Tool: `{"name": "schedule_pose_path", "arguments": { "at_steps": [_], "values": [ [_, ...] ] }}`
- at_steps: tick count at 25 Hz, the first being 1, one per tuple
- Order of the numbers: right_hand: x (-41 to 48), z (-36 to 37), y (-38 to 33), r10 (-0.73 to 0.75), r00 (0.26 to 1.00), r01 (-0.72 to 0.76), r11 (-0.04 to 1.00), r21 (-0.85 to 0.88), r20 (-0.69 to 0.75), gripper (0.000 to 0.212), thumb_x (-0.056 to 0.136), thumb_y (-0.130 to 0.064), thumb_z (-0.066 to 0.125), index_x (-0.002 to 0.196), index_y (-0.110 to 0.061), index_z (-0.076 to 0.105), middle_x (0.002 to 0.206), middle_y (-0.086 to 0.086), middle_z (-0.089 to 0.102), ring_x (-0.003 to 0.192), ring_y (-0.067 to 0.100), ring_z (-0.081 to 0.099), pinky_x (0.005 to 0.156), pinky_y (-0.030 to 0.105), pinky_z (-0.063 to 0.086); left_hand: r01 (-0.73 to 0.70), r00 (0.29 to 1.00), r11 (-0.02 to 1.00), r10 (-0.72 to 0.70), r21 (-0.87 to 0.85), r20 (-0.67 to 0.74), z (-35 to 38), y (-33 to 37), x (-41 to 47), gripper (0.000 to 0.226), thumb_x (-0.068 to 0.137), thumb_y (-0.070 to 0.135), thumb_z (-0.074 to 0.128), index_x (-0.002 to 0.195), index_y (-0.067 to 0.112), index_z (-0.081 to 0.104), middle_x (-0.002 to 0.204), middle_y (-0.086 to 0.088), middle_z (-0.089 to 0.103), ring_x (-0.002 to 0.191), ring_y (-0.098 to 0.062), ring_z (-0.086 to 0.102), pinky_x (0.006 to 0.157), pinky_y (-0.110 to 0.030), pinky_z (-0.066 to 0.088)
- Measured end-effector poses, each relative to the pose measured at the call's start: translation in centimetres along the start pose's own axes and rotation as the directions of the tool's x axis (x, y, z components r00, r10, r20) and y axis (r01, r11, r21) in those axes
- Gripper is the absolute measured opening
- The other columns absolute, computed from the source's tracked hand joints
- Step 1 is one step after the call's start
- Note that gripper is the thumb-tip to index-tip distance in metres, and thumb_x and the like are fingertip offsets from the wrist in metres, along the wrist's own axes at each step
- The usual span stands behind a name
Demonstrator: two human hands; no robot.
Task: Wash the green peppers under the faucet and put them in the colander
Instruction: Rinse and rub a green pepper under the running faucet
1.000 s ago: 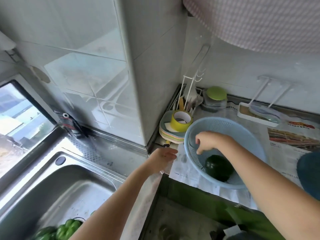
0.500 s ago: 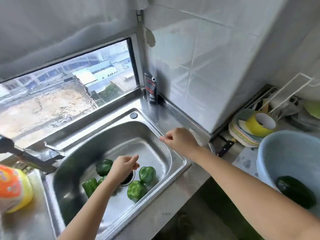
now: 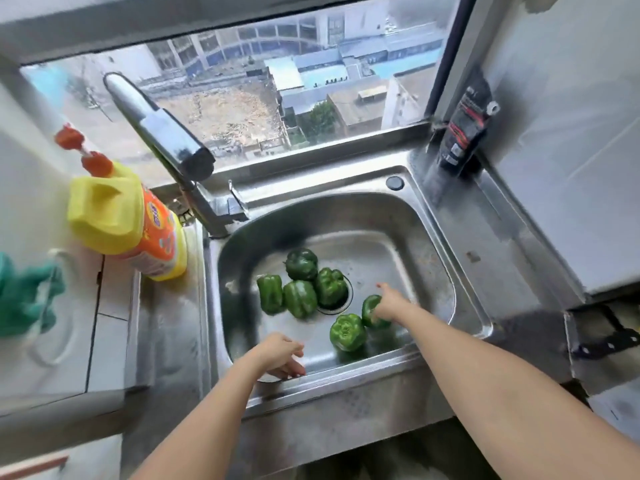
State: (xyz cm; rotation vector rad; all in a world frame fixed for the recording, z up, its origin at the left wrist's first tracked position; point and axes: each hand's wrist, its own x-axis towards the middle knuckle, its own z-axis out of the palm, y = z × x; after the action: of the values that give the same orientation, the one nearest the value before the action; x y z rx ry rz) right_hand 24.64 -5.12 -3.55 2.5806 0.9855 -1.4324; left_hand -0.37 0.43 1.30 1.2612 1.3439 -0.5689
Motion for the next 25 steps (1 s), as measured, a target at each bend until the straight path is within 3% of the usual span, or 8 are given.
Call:
{"name": "schedule_pose_path", "arguments": {
  "at_steps": [3, 9, 11, 13, 16, 18, 22, 25],
  "values": [
    [1.7, 1.5, 0.8, -0.110, 0.990, 0.121, 0.983, -0.137, 0.087, 0.107, 0.066, -0.014, 0.082, 0.150, -0.027, 0.016, 0.145, 0.017, 0.033, 0.126, 0.036, 0.046, 0.102, 0.038, 0.044, 0.048, 0.998, 0.994, -0.051, -0.102, -0.023, -0.5, -0.5, 0.1, 0.026, 0.096, 0.024, 0.044, 0.106, 0.005, 0.059, 0.055, 0.001, 0.070, 0.052, -0.010, 0.061, 0.055, -0.016, 0.051],
    [2.5, 0.0, 1.3, -0.200, 0.977, 0.211, 0.952, -0.221, 0.071, 0.092, 0.058, -0.026, 0.088, 0.133, -0.021, 0.035, 0.128, 0.016, 0.041, 0.099, 0.030, 0.056, 0.080, 0.032, 0.048, 0.108, 0.991, 0.985, -0.117, -0.131, -0.066, 0.3, 0.4, -0.2, 0.022, 0.093, 0.023, 0.045, 0.103, 0.008, 0.055, 0.057, -0.001, 0.070, 0.049, -0.012, 0.058, 0.055, -0.018, 0.046],
    [2.1, -2.0, 0.5, -0.228, 0.971, 0.235, 0.963, -0.130, 0.067, 0.087, 0.057, -0.026, 0.088, 0.127, -0.019, 0.037, 0.125, 0.013, 0.046, 0.094, 0.025, 0.054, 0.073, 0.028, 0.047, 0.134, 0.988, 0.969, -0.147, -0.208, -0.048, 0.6, 0.5, -0.8, 0.023, 0.094, 0.029, 0.045, 0.103, 0.010, 0.055, 0.070, -0.003, 0.071, 0.054, -0.013, 0.058, 0.059, -0.021, 0.043],
    [0.9, -4.3, -1.4, -0.332, 0.942, 0.322, 0.937, 0.135, 0.056, 0.081, 0.060, -0.021, 0.087, 0.122, -0.018, 0.036, 0.121, 0.011, 0.050, 0.092, 0.023, 0.055, 0.067, 0.026, 0.051, 0.116, 0.991, 0.926, -0.132, -0.360, -0.022, 0.8, 1.1, -1.4, 0.032, 0.096, 0.033, 0.045, 0.112, 0.008, 0.055, 0.086, -0.006, 0.069, 0.068, -0.017, 0.059, 0.062, -0.024, 0.043],
    [-2.4, -7.1, -5.2, -0.541, 0.841, 0.502, 0.778, 0.377, -0.004, 0.078, 0.055, -0.029, 0.088, 0.112, -0.024, 0.037, 0.120, 0.012, 0.054, 0.100, 0.023, 0.061, 0.081, 0.036, 0.056, -0.024, 1.000, 0.759, 0.026, -0.651, -0.007, 0.4, 3.5, -3.0, 0.044, 0.097, 0.041, 0.045, 0.120, 0.005, 0.056, 0.104, -0.011, 0.069, 0.091, -0.023, 0.066, 0.078, -0.031, 0.052],
    [-5.6, -7.7, -7.5, -0.691, 0.721, 0.622, 0.616, 0.483, -0.048, 0.074, 0.058, -0.021, 0.089, 0.111, -0.023, 0.037, 0.119, 0.014, 0.057, 0.103, 0.019, 0.063, 0.086, 0.033, 0.056, -0.111, 0.985, 0.590, 0.173, -0.799, -0.008, -0.5, 5.4, -4.6, 0.055, 0.093, 0.051, 0.046, 0.121, 0.005, 0.056, 0.116, -0.017, 0.067, 0.106, -0.030, 0.065, 0.088, -0.039, 0.054],
    [-9.8, -8.8, -10.3, -0.841, 0.525, 0.779, 0.413, 0.473, -0.131, 0.072, 0.063, -0.007, 0.086, 0.114, -0.021, 0.037, 0.123, -0.005, 0.053, 0.108, -0.004, 0.057, 0.090, 0.006, 0.040, -0.286, 0.893, 0.287, 0.425, -0.914, -0.146, -3.3, 7.6, -7.6, 0.079, 0.069, 0.054, 0.071, 0.126, 0.002, 0.054, 0.124, -0.020, 0.062, 0.107, -0.029, 0.066, 0.094, -0.039, 0.052],
    [-10.9, -9.8, -11.4, -0.872, 0.474, 0.829, 0.394, 0.396, -0.124, 0.078, 0.062, -0.015, 0.088, 0.120, -0.030, 0.038, 0.123, -0.010, 0.054, 0.116, -0.002, 0.052, 0.096, 0.008, 0.039, -0.378, 0.858, 0.218, 0.447, -0.900, -0.252, -4.9, 7.9, -8.6, 0.081, 0.067, 0.043, 0.077, 0.131, 0.001, 0.051, 0.121, -0.020, 0.065, 0.100, -0.027, 0.069, 0.088, -0.037, 0.056]
  ]
}}
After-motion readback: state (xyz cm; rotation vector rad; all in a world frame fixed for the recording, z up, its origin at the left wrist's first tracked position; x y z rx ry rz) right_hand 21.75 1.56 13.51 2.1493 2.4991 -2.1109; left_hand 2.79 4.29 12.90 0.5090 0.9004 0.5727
